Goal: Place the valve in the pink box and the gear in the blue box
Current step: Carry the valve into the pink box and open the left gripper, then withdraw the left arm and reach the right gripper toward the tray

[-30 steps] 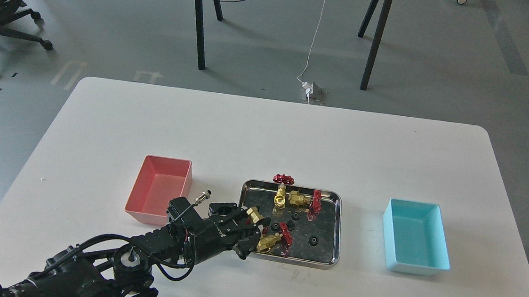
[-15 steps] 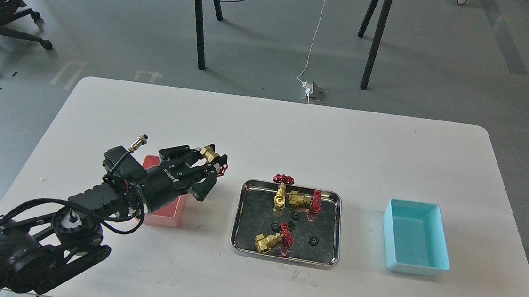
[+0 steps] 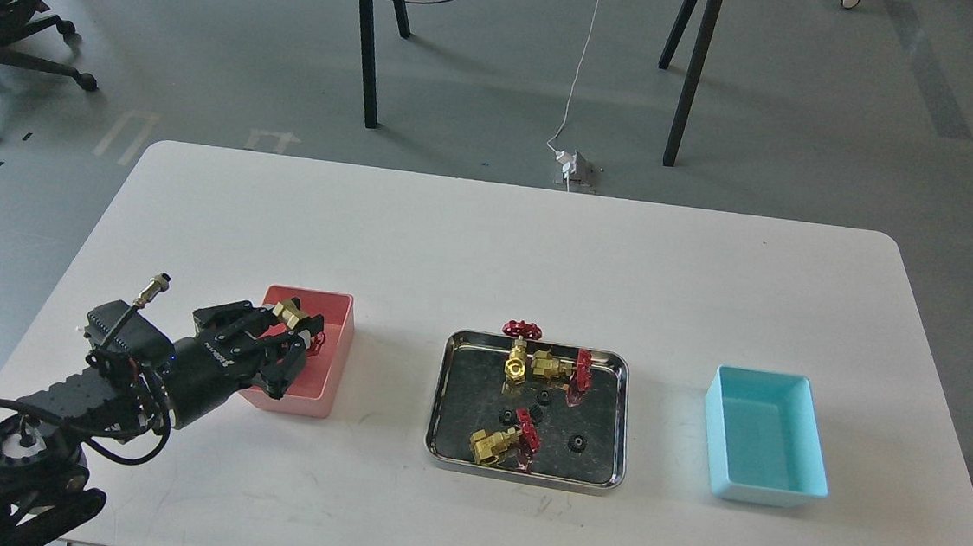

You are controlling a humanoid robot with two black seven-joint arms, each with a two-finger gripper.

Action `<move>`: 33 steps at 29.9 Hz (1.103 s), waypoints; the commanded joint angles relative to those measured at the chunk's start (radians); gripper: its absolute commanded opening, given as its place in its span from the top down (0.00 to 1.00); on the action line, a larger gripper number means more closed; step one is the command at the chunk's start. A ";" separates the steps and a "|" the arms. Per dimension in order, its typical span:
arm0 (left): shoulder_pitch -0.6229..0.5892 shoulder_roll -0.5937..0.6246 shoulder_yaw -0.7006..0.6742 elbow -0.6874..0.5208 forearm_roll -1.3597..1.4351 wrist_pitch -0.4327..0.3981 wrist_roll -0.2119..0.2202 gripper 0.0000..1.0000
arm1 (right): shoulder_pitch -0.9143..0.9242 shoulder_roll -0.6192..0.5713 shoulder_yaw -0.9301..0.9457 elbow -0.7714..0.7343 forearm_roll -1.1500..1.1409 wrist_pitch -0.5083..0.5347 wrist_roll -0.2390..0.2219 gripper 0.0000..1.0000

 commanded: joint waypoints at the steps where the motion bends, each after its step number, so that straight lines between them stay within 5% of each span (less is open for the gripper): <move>1: -0.002 -0.031 -0.006 0.088 -0.004 0.002 -0.004 0.64 | 0.010 -0.001 -0.003 0.000 0.000 0.000 0.000 0.01; 6: -0.004 -0.037 -0.009 0.107 -0.009 0.003 -0.007 0.40 | 0.020 -0.001 -0.001 0.000 0.000 0.000 0.000 0.01; 9: -0.009 -0.039 -0.013 0.107 -0.013 0.003 -0.007 0.14 | 0.024 -0.001 -0.001 0.002 0.000 0.000 0.000 0.01; 12: -0.016 -0.037 -0.016 0.102 -0.056 0.017 -0.007 0.03 | 0.027 0.000 -0.001 0.004 0.002 0.000 0.000 0.01; 20: -0.166 -0.025 -0.102 0.093 -0.390 -0.003 -0.013 0.01 | 0.023 -0.001 -0.009 0.019 0.000 0.011 -0.006 0.01; 27: -0.467 0.006 -0.142 0.127 -1.063 -0.262 -0.015 0.01 | 0.017 -0.003 -0.139 0.213 -0.341 0.077 -0.005 0.01; 33: -0.724 0.012 -0.139 0.238 -1.295 -0.397 0.005 0.01 | -0.008 -0.014 -0.279 0.463 -0.759 0.147 0.005 0.01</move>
